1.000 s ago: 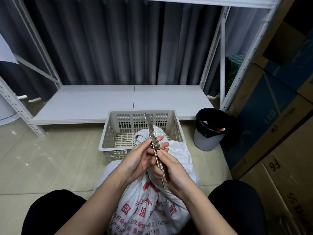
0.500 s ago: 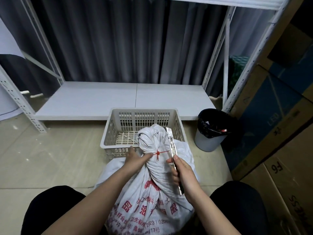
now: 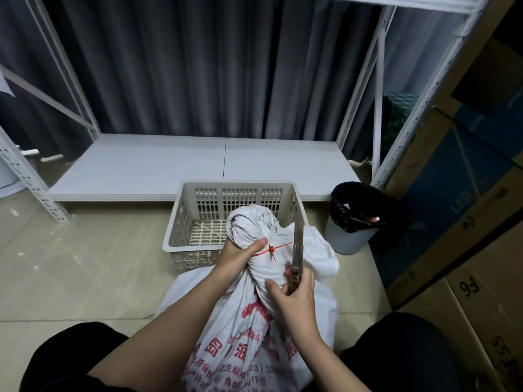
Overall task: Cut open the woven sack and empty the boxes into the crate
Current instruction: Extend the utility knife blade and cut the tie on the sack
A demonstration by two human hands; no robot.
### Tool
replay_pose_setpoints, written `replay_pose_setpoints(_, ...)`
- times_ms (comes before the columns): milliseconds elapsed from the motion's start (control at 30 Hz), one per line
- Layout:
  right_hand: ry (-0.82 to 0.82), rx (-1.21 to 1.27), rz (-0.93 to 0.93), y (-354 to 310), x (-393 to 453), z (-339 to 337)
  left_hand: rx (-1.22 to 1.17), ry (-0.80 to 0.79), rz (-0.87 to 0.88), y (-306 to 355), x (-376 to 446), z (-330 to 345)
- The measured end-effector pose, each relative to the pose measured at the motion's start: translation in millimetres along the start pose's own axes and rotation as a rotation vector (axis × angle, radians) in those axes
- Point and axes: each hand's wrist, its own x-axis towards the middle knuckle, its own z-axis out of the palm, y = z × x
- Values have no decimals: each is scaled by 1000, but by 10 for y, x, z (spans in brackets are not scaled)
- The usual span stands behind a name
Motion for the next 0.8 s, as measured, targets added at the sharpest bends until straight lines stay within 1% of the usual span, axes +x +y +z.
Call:
replay_pose_setpoints(100,39,-39,-85,-62,7,-2,48,71,-37,28,-92,47)
replay_pose_setpoints(200,48,-45,-114,-63,14,35,55,161,-77,48,-184,90)
replay_pose_setpoints(400,56,53,-72,18,88,24,6,330,-207,-23,-221,173)
replay_pose_setpoints(467,28,83,-48,27,112,8,-31,326,-195,5,-214,187)
replay_pose_setpoints(533,21,176,-21,4,106,-11,-39,316,-168,33,-200,193)
replay_pose_setpoints(633,112,262,18,-62,114,-15,7,314,-154,46,-183,193)
replay_pose_setpoints(700,164,219,54,-101,141,5,-7,287,-150,61,-187,201)
replay_pose_setpoints(800,184,108,75,-100,165,42,-14,219,-163,102,-193,176)
